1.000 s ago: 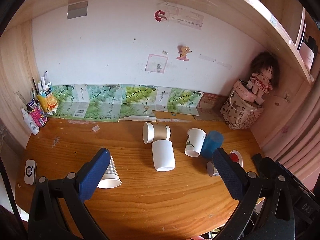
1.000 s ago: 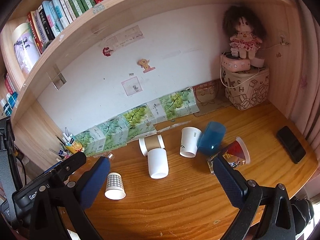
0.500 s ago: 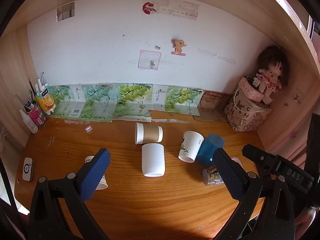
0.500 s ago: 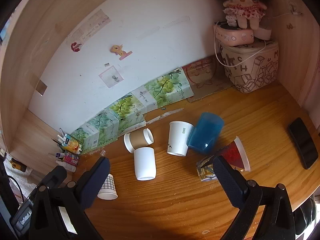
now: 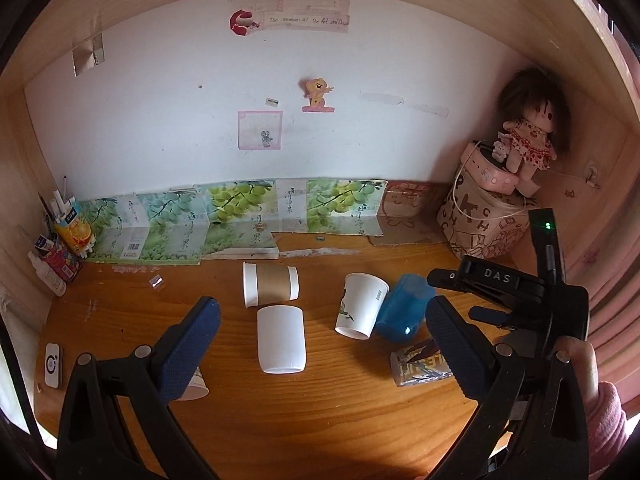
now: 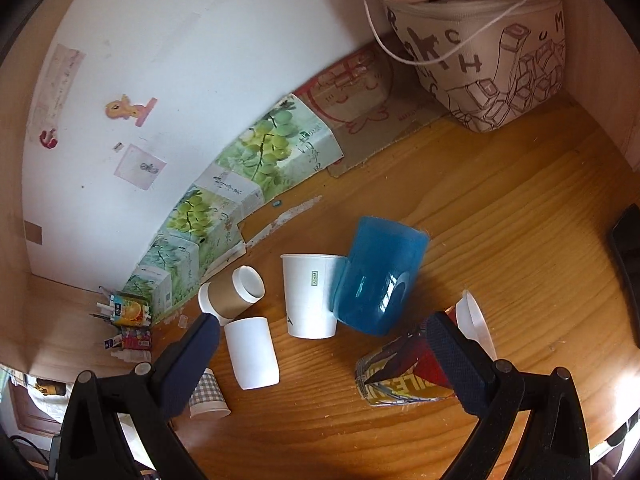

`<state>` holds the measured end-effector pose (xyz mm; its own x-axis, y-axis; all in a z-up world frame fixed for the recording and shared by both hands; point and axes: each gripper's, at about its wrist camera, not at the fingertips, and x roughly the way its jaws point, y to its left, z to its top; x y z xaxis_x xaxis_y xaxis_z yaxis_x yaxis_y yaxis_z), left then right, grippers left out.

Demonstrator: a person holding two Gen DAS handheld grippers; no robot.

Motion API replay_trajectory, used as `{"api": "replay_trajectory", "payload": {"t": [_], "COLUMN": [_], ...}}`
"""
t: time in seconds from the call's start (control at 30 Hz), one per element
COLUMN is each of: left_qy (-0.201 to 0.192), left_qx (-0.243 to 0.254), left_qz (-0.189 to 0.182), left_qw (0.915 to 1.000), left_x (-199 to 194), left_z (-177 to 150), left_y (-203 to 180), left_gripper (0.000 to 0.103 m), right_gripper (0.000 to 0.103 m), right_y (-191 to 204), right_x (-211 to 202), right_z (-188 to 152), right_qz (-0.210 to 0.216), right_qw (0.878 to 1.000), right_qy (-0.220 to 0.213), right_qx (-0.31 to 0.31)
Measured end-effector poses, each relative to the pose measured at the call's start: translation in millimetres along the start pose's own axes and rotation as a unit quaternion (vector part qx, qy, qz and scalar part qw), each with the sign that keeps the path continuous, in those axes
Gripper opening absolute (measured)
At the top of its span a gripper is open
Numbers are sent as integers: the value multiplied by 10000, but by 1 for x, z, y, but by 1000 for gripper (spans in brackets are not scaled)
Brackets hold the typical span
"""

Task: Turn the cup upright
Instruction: 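Close the right gripper around the blue cup's body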

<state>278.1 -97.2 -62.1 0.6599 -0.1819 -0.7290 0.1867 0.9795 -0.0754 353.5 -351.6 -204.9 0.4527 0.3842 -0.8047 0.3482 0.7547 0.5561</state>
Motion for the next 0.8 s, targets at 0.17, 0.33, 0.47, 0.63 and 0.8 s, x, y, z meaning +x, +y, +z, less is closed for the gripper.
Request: {"api": "replay_trajectory", "payload": {"t": [0.17, 0.33, 0.47, 0.63, 0.8], "left_qy": [101, 265, 299, 413, 567], "left_qx": [112, 124, 131, 108, 103], "left_qz": [82, 149, 216, 246, 239], "left_qw": [9999, 9995, 9992, 9988, 9981], "left_x": [11, 24, 30, 38, 46], "left_z": [7, 13, 15, 17, 18], "left_y": [-7, -10, -12, -12, -12], "left_gripper": [102, 102, 102, 102, 102], "right_gripper": [100, 99, 97, 97, 91], "right_y": [-18, -33, -45, -56, -60], "right_x": [36, 63, 78, 93, 104], "right_z": [15, 25, 31, 32, 34], "right_qz": [-101, -208, -274, -251, -199], "right_qw": [9984, 9949, 9912, 9872, 9850], "right_qy": [434, 756, 987, 1168, 1278], "right_qx": [356, 628, 837, 1057, 1138]}}
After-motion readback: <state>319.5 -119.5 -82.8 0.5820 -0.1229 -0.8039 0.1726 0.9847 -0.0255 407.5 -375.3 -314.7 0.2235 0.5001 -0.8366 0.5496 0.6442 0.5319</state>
